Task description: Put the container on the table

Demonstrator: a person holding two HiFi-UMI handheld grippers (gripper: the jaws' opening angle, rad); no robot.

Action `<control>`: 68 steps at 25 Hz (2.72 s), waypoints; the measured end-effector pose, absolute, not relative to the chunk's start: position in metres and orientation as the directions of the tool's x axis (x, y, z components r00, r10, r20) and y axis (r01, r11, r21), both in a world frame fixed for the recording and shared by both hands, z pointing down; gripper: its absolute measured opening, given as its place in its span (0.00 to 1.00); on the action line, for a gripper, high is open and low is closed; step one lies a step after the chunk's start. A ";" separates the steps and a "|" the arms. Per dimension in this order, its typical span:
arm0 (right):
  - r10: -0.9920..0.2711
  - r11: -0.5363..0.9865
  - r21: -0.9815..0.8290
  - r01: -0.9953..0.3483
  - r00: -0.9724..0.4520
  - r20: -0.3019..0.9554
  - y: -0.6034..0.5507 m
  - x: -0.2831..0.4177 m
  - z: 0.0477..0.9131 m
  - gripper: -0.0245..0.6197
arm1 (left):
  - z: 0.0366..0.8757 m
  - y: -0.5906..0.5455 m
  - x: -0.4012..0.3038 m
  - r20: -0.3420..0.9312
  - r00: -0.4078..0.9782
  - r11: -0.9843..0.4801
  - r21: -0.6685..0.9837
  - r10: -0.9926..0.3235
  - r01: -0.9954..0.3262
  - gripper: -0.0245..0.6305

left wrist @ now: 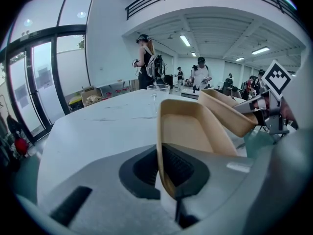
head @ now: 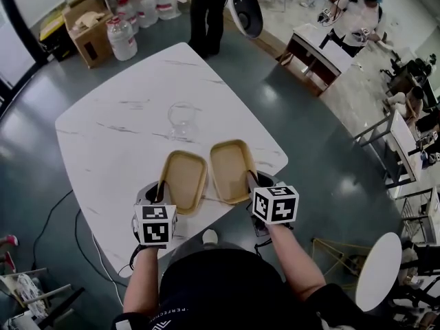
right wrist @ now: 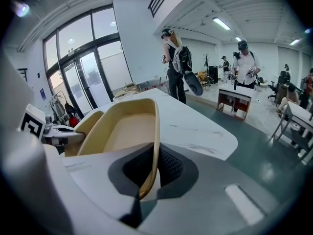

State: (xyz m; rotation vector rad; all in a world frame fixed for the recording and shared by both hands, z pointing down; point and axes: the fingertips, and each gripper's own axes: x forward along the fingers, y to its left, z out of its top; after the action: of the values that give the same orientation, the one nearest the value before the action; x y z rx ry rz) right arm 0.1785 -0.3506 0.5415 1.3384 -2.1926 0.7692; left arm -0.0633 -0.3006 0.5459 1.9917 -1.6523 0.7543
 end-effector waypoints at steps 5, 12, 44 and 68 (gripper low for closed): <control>-0.639 0.375 -0.207 -0.904 -0.414 0.649 -0.357 0.174 0.547 0.04 | 0.552 -0.304 -0.068 0.669 0.128 -0.180 -0.008 -0.732 -0.984 0.04; -0.622 0.372 -0.203 -0.906 -0.406 0.670 -0.361 0.174 0.558 0.04 | 0.558 -0.306 -0.069 0.678 0.123 -0.173 -0.005 -0.725 -0.985 0.04; -0.661 0.352 -0.185 -0.918 -0.383 0.645 -0.362 0.176 0.552 0.25 | 0.545 -0.312 -0.074 0.628 0.168 -0.208 0.011 -0.760 -0.978 0.22; -0.760 0.262 -0.115 -0.958 -0.279 0.587 -0.273 0.163 0.500 0.04 | 0.507 -0.247 -0.096 0.598 0.283 -0.320 0.047 -0.749 -0.946 0.04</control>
State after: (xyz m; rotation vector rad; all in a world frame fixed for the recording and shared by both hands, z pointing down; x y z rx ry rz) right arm 0.1631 -0.2726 0.5003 1.5582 -2.1240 0.6434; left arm -0.0957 -0.2470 0.5070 2.1640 -1.5271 0.6795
